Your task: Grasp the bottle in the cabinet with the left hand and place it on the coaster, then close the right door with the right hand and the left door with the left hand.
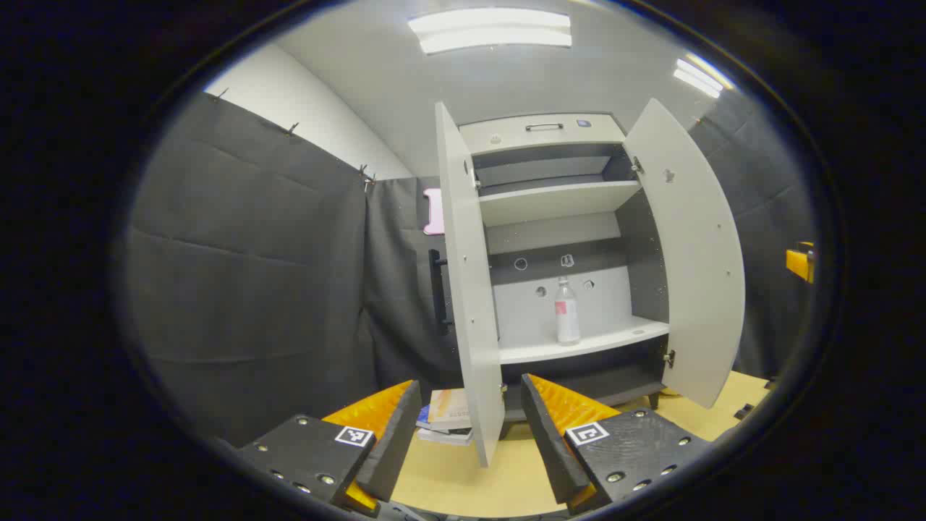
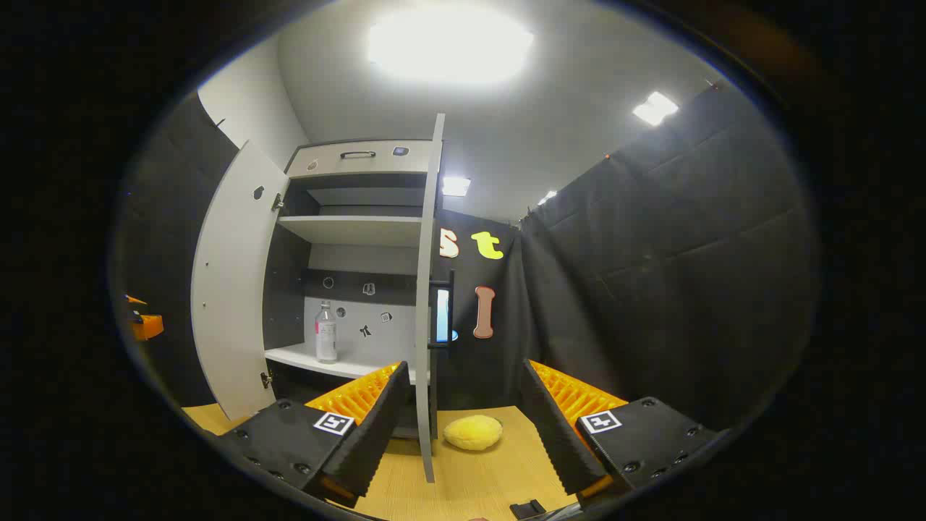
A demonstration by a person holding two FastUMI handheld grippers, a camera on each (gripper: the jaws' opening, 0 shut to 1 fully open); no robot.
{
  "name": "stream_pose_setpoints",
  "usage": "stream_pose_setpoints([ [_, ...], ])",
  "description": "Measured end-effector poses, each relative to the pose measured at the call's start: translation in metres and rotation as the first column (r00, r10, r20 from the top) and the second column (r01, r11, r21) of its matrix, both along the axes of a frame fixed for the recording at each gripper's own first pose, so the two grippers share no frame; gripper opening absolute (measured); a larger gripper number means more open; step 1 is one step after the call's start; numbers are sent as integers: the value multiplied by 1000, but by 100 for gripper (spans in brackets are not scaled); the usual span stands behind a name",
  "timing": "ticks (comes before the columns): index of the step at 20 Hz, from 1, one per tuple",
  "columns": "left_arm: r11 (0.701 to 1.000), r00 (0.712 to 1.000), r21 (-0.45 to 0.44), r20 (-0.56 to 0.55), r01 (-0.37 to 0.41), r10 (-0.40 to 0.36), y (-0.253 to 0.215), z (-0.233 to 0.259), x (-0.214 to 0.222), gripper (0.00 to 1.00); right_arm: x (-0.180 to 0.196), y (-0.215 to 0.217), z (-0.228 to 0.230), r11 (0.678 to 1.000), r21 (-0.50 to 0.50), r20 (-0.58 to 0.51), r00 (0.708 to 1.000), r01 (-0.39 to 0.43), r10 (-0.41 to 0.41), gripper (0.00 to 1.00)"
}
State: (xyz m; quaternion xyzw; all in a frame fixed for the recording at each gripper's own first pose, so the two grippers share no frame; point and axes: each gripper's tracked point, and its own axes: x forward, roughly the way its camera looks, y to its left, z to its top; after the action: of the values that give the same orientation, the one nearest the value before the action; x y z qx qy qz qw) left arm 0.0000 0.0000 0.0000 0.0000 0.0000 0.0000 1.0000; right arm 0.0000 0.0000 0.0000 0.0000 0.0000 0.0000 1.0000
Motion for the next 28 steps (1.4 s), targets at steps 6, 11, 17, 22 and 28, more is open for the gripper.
stream_pose_setpoints([
  [6,1000,1000,-9,-4,-8,8,2,-3,1,81,1,-2,-3,1000,-2,-3,1000,6,-6,97],
  [11,1000,1000,-1,-6,-17,17,2,-3,1,81,5,-1,-10,1000,1,-18,1000,3,-3,97],
  [17,1000,1000,-7,5,-15,15,-6,4,2,81,9,-5,-13,1000,-5,-13,1000,-12,12,97],
  [22,1000,1000,-27,21,-5,6,-37,15,12,81,10,-20,-23,999,-21,-21,999,-34,34,97],
  [28,998,998,-32,50,49,-48,-87,34,36,81,11,-33,-36,998,0,-23,998,-63,63,97],
])
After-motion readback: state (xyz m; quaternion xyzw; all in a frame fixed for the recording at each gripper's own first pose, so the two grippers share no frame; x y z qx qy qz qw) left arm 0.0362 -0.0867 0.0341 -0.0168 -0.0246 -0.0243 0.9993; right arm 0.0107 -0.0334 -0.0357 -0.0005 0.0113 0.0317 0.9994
